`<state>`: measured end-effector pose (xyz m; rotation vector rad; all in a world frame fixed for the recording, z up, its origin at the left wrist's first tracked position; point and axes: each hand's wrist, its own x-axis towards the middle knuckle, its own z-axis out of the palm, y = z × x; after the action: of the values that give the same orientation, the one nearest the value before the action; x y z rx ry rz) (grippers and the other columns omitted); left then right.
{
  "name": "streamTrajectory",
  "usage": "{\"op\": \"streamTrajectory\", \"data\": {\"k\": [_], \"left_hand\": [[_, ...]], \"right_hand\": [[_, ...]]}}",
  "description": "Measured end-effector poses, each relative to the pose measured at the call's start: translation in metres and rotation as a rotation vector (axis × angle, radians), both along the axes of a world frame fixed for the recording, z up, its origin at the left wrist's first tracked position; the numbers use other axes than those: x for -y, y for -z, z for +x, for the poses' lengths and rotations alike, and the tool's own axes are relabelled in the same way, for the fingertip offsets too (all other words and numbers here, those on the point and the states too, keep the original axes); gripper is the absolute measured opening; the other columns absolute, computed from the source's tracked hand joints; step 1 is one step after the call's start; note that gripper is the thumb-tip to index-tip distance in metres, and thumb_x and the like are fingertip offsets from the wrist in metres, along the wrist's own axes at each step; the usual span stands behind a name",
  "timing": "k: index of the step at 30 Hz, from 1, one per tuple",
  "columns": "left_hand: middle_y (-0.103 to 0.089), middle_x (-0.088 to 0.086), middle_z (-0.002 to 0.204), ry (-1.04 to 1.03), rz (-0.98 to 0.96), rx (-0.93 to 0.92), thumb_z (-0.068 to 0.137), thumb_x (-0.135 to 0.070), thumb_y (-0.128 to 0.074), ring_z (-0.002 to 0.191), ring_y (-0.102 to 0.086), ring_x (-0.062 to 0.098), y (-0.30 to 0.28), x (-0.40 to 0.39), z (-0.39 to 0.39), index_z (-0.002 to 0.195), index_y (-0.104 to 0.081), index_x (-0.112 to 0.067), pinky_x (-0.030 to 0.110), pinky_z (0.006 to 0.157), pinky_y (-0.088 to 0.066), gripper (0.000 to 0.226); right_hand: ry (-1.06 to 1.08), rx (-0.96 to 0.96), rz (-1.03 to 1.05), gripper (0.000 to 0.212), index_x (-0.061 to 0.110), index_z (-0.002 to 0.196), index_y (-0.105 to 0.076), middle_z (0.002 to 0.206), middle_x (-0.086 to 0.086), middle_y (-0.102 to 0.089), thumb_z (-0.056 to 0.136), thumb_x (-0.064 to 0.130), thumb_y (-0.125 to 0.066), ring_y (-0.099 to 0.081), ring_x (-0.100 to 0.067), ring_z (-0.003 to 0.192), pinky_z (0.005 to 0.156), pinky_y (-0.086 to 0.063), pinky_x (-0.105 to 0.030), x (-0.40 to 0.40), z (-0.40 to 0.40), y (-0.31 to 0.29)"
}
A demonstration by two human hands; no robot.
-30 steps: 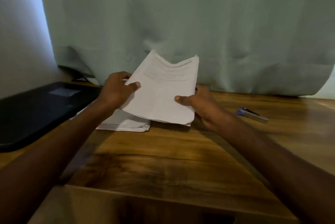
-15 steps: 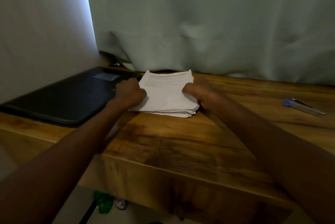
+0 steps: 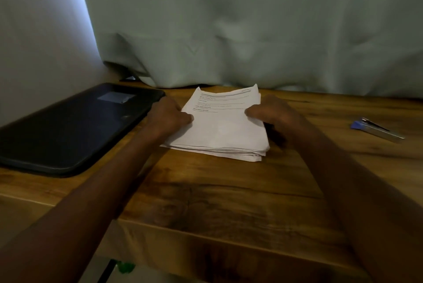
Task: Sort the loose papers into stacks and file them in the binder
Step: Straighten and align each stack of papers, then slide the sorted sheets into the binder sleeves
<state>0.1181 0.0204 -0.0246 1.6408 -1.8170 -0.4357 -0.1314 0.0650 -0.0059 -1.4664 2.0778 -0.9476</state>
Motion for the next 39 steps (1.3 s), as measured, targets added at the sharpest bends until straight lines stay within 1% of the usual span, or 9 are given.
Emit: {"op": "streamTrajectory", "data": {"k": [11, 15, 17, 20, 24, 30, 33, 35, 39], "left_hand": [[-0.068, -0.001, 0.091, 0.116, -0.089, -0.015, 0.082, -0.041, -0.083, 0.084, -0.064, 0.016, 0.009, -0.021, -0.074, 0.099, -0.071, -0.013, 0.038, 0.076, -0.058, 0.035], [-0.066, -0.003, 0.087, 0.080, -0.169, -0.087, 0.090, -0.045, -0.074, 0.070, -0.063, 0.009, 0.009, -0.032, -0.070, 0.107, -0.067, -0.016, 0.032, 0.068, -0.054, 0.034], [-0.066, 0.002, 0.106, 0.058, -0.269, -0.054, 0.093, -0.043, -0.070, 0.087, -0.063, 0.007, 0.009, -0.037, -0.060, 0.115, -0.067, -0.017, 0.030, 0.079, -0.053, 0.034], [-0.055, 0.005, 0.131, 0.042, -0.395, 0.094, 0.095, -0.039, -0.066, 0.120, -0.050, 0.022, 0.008, -0.047, -0.031, 0.127, -0.062, -0.019, 0.035, 0.098, -0.045, 0.038], [-0.053, 0.009, 0.131, 0.074, -0.464, 0.320, 0.096, -0.037, -0.060, 0.122, -0.049, 0.029, 0.005, -0.049, 0.023, 0.127, -0.061, -0.016, 0.045, 0.100, -0.047, 0.037], [-0.043, 0.014, 0.150, -0.100, -0.213, 0.579, 0.085, -0.082, -0.038, 0.140, -0.038, 0.035, 0.000, -0.065, 0.155, 0.141, -0.048, -0.022, 0.053, 0.109, -0.038, 0.083], [-0.057, 0.007, 0.133, -0.127, -0.006, 0.576, 0.072, -0.101, -0.022, 0.119, -0.054, 0.029, 0.008, -0.073, 0.185, 0.122, -0.056, -0.031, 0.055, 0.100, -0.047, 0.092], [-0.060, -0.003, 0.111, -0.087, -0.042, 0.551, 0.070, -0.102, -0.027, 0.097, -0.058, 0.020, 0.011, -0.076, 0.184, 0.109, -0.057, -0.033, 0.046, 0.088, -0.053, 0.085], [-0.053, -0.007, 0.096, -0.066, -0.124, 0.521, 0.074, -0.086, -0.043, 0.093, -0.055, 0.020, 0.017, -0.084, 0.160, 0.096, -0.055, -0.032, 0.043, 0.085, -0.049, 0.060]], "right_hand": [[0.090, -0.388, 0.172, 0.045, 0.007, 0.134, -0.057, 0.137, -0.012, -0.059, 0.094, 0.027, -0.062, -0.059, -0.033, 0.122, 0.094, -0.051, -0.039, -0.031, -0.059, -0.022], [0.254, -0.644, 0.046, 0.059, 0.008, 0.138, -0.049, 0.140, -0.018, -0.052, 0.090, 0.040, -0.062, -0.052, -0.039, 0.125, 0.093, -0.044, -0.049, -0.022, -0.033, -0.017], [0.205, -0.691, -0.146, 0.054, 0.010, 0.138, -0.045, 0.139, -0.016, -0.049, 0.097, 0.044, -0.057, -0.047, -0.038, 0.128, 0.101, -0.040, -0.053, -0.019, -0.004, -0.014], [-0.102, -0.644, -0.387, 0.049, 0.017, 0.140, -0.046, 0.139, -0.010, -0.049, 0.100, 0.046, -0.053, -0.047, -0.033, 0.129, 0.102, -0.042, -0.053, -0.024, 0.040, -0.009], [-0.467, -0.642, -0.477, 0.062, 0.022, 0.154, -0.036, 0.153, -0.005, -0.046, 0.100, 0.045, -0.054, -0.045, -0.026, 0.136, 0.107, -0.043, -0.045, -0.036, 0.076, 0.003], [-0.565, -0.587, -0.523, 0.052, 0.027, 0.151, -0.040, 0.148, 0.002, -0.051, 0.102, 0.037, -0.054, -0.050, -0.017, 0.131, 0.103, -0.042, -0.031, -0.039, 0.112, 0.015], [-0.636, -0.441, -0.480, 0.039, 0.028, 0.141, -0.051, 0.135, 0.005, -0.059, 0.102, 0.030, -0.054, -0.055, -0.012, 0.118, 0.097, -0.046, -0.028, -0.035, 0.149, 0.019], [-0.655, -0.373, -0.396, 0.038, 0.029, 0.139, -0.052, 0.126, 0.005, -0.063, 0.101, 0.026, -0.053, -0.059, -0.012, 0.109, 0.091, -0.053, -0.035, -0.025, 0.174, 0.021], [-0.570, -0.142, -0.289, 0.045, 0.028, 0.143, -0.048, 0.108, 0.002, -0.066, 0.100, 0.015, -0.051, -0.066, -0.015, 0.087, 0.076, -0.059, -0.039, -0.006, 0.196, 0.021]]}}
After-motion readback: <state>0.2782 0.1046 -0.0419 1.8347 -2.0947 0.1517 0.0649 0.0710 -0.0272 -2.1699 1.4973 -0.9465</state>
